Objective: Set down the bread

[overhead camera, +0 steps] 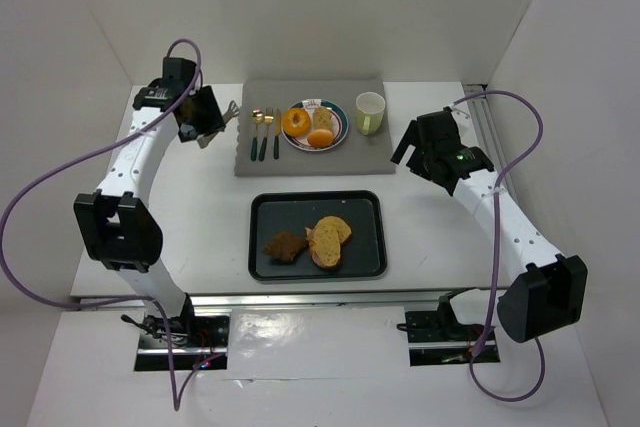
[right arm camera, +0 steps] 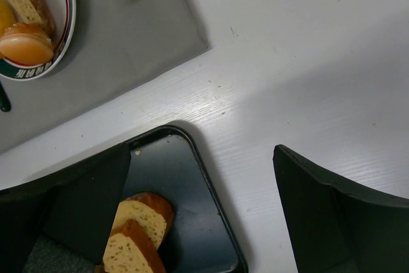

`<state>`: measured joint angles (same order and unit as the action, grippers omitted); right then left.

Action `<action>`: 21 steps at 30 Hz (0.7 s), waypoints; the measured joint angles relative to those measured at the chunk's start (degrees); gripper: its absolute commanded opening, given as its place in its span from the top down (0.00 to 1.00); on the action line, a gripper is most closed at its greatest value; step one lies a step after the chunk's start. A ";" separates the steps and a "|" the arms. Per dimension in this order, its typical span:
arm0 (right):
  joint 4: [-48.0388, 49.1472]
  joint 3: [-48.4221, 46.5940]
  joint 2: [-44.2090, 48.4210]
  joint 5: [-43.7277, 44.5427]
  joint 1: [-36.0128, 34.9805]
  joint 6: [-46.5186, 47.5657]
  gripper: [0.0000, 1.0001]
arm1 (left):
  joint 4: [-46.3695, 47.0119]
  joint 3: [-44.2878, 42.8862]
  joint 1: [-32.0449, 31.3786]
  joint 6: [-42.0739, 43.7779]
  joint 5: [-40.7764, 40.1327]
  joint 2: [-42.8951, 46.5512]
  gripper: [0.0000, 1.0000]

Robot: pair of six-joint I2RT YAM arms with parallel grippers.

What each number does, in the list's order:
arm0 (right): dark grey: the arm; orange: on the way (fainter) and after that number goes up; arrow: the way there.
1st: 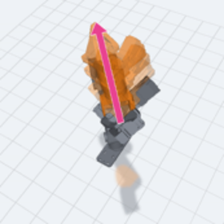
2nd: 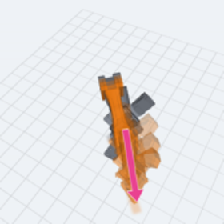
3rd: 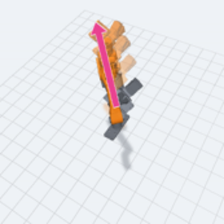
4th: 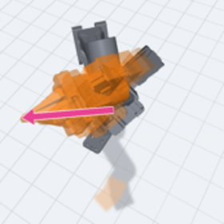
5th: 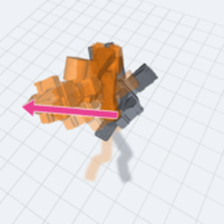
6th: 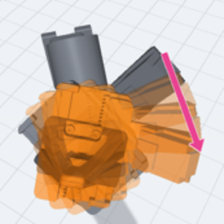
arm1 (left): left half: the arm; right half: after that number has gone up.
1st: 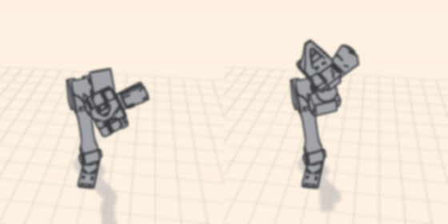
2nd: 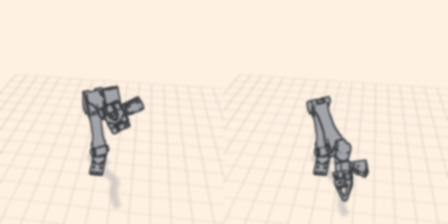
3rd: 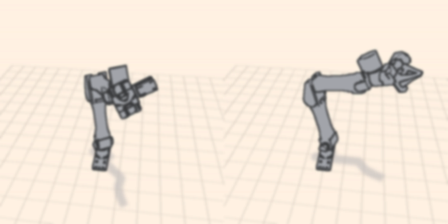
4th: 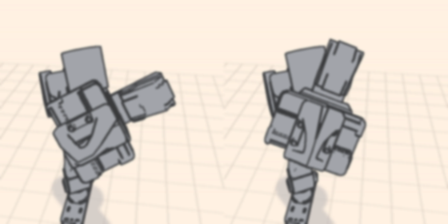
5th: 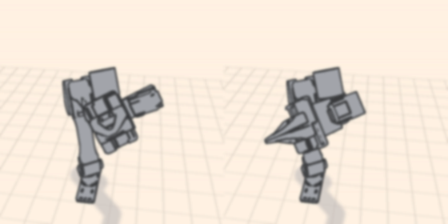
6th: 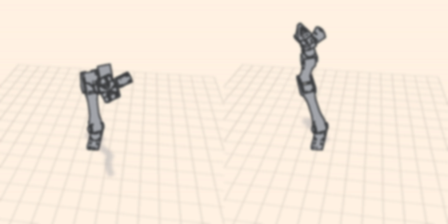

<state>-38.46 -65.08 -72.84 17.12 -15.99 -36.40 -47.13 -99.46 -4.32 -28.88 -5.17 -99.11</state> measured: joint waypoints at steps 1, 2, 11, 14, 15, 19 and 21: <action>0.00 0.00 0.00 -0.02 0.00 0.02 0.00 | 0.52 1.70 1.25 0.02 0.02 0.44 0.29; 0.04 0.00 0.00 -0.02 -0.04 0.02 0.00 | 1.73 3.43 2.12 0.02 -0.09 0.79 0.29; 0.15 0.00 -0.66 -0.17 -0.55 0.44 0.00 | 10.32 13.00 6.64 0.48 -6.51 0.17 0.21; 0.24 0.00 -0.81 -0.22 -0.55 0.44 0.00 | 12.13 13.00 6.71 0.72 -7.26 -0.96 0.17; 0.31 0.00 -0.96 -0.26 -0.55 0.44 0.00 | 12.46 13.00 6.84 0.74 -7.21 -1.44 0.17; 0.33 0.00 -2.21 -0.61 -0.55 0.46 0.00 | 12.61 13.38 7.67 1.31 -6.45 -3.80 0.13; 0.33 0.00 -3.19 -0.90 -0.55 0.55 0.00 | 12.28 14.32 8.31 1.60 -6.23 -3.89 0.13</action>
<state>-38.13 -65.08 -76.03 16.23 -16.53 -35.86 -34.85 -85.14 3.99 -27.29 -11.40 -103.00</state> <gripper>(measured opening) 0.997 0.871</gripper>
